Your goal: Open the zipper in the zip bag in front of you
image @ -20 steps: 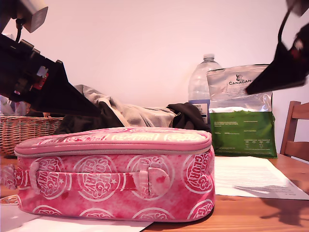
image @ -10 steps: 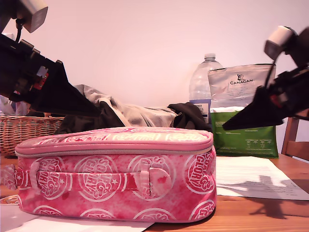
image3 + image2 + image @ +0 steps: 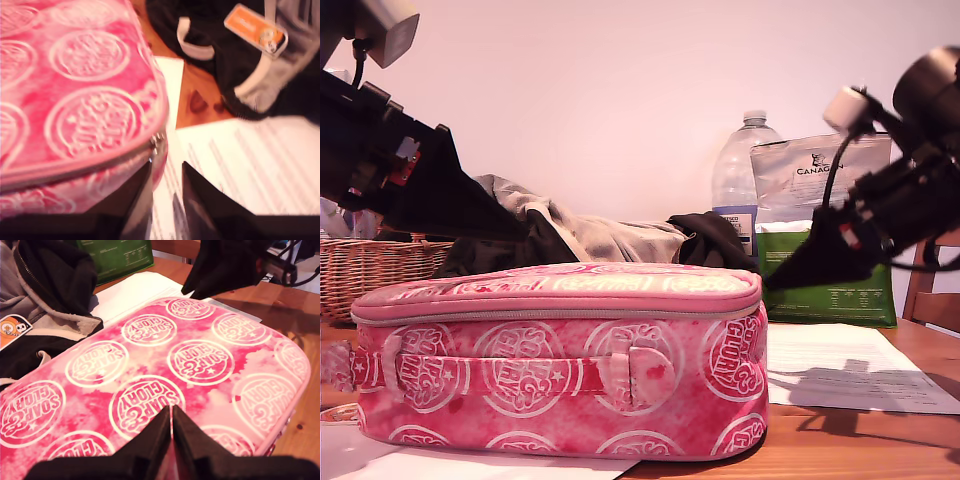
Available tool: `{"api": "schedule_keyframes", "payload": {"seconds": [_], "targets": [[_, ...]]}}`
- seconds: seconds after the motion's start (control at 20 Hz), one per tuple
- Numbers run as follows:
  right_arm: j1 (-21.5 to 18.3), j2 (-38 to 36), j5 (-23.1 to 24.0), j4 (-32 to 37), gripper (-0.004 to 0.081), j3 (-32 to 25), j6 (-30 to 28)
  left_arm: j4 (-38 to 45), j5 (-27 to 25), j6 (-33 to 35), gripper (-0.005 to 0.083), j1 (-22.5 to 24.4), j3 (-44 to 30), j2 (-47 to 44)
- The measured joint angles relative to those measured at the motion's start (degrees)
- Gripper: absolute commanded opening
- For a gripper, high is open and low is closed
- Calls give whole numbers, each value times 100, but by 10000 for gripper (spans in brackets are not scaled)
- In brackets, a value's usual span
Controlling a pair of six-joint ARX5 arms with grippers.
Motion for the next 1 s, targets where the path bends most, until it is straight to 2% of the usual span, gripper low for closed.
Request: {"api": "schedule_keyframes", "payload": {"seconds": [0.3, 0.55, 0.7, 1.0], "targets": [[39, 155, -63, 4, 165, 0, 153, -2, -42, -2, -19, 0, 0, 0], [52, 155, -295, 68, 165, 0, 173, -2, -42, -2, -19, 0, 0, 0], [120, 155, -129, 350, 165, 0, 302, -2, -42, 0, -19, 0, 0, 0], [243, 155, 81, 450, 164, 0, 396, -2, -42, 0, -19, 0, 0, 0]]}}
